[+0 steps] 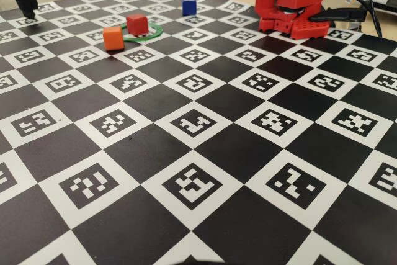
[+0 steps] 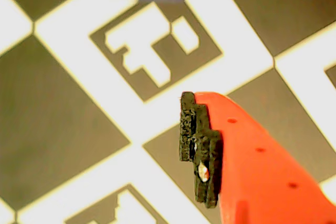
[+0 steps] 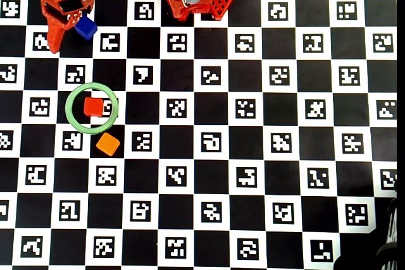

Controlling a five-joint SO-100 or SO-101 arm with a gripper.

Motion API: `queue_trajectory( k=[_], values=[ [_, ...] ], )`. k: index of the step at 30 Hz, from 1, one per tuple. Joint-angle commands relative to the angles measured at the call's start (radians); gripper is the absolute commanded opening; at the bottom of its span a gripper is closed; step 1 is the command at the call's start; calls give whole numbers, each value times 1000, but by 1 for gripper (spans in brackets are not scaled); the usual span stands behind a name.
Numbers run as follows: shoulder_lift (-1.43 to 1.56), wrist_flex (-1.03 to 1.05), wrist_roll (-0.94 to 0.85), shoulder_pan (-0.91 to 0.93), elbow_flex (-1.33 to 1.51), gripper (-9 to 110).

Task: Grab the red cube then put it in the green circle then put the blue cube on top and finally the orange cube on top

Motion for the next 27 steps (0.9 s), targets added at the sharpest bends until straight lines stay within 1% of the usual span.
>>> queue_trajectory(
  k=[1, 18, 27],
  values=[
    [74, -51, -17, 31, 17, 53],
    [48, -195, -74, 81, 232, 53],
    [-5, -342, -77, 86, 318, 53]
  ],
)
